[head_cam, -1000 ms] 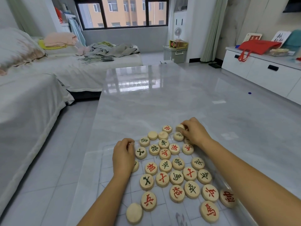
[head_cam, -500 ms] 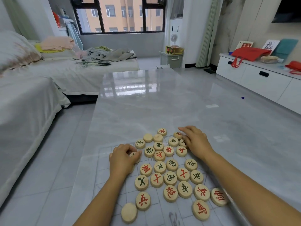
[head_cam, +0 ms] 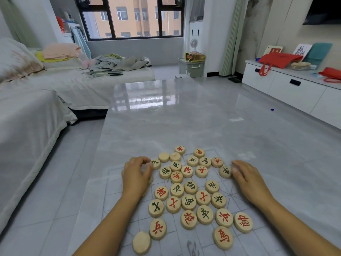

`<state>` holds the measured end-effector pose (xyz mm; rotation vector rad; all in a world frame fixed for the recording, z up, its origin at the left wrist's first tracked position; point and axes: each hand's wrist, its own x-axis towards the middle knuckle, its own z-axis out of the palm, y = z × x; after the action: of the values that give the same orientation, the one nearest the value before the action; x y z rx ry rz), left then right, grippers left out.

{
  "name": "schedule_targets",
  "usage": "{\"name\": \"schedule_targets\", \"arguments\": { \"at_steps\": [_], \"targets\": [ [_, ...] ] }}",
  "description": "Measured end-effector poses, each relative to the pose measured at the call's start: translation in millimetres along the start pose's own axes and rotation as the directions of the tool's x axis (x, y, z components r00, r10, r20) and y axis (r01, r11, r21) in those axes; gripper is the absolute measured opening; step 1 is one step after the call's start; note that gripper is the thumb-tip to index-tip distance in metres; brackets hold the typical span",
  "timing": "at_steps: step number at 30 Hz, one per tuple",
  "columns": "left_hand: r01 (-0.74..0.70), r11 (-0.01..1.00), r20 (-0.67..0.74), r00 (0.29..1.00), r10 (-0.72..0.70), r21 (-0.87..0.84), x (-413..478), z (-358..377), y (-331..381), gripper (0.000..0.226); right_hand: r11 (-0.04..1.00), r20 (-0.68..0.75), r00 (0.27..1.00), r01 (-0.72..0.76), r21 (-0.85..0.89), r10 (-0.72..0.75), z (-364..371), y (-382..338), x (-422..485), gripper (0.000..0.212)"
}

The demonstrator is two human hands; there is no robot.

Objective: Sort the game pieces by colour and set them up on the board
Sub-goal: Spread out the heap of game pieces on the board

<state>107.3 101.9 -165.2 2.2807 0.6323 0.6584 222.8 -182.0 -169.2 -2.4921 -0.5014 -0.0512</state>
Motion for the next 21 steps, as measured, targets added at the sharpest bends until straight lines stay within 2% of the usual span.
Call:
{"name": "schedule_targets", "arguments": {
  "at_steps": [2, 4, 7, 9, 12, 16, 18, 21],
  "targets": [
    [-0.098, 0.987, 0.079, 0.993, 0.089, 0.124, 14.6, 4.5, 21.3, 0.024, 0.999, 0.006, 0.999, 0.035, -0.027, -0.035, 6.9, 3.4, -4.8, 0.049],
    [-0.173, 0.954, 0.232, 0.966, 0.116, 0.247, 32.3, 14.4, 46.4, 0.033, 0.996, 0.018, 0.999, 0.051, -0.072, -0.050, 9.1, 2.2, -3.9, 0.058],
    [-0.298, 0.824, 0.437, 0.897, 0.069, 0.482, 53.5, 35.8, 63.3, 0.036, 0.995, -0.002, 0.998, 0.058, -0.075, -0.059, 9.2, 3.3, -1.4, 0.059],
    [-0.308, 0.787, 0.492, 0.870, 0.006, 0.535, 57.9, 45.3, 63.5, 0.033, 0.997, -0.017, 0.998, 0.057, -0.060, -0.058, 8.7, 3.5, -1.6, 0.058],
    [-0.171, 0.890, 0.461, 0.886, -0.049, 0.423, 58.6, 45.7, 60.2, 0.029, 0.997, -0.026, 0.997, 0.067, -0.041, -0.068, 8.2, 2.7, -1.8, 0.055],
    [-0.057, 0.978, 0.397, 0.917, -0.027, 0.199, 48.3, 39.1, 48.5, 0.017, 0.997, -0.023, 0.997, 0.067, -0.030, -0.067, 7.1, 3.5, -2.2, 0.037],
    [0.001, 0.998, 0.303, 0.953, -0.021, 0.065, 42.0, 31.7, 40.7, 0.016, 0.997, -0.023, 0.997, 0.068, -0.034, -0.069, 7.0, 3.1, -2.7, 0.037],
    [0.029, 0.996, 0.078, 0.997, -0.022, -0.085, 39.5, 8.8, 28.6, 0.010, 0.998, -0.022, 0.998, 0.062, -0.033, -0.063, 5.8, 2.2, -3.5, 0.034]
  ]
}}
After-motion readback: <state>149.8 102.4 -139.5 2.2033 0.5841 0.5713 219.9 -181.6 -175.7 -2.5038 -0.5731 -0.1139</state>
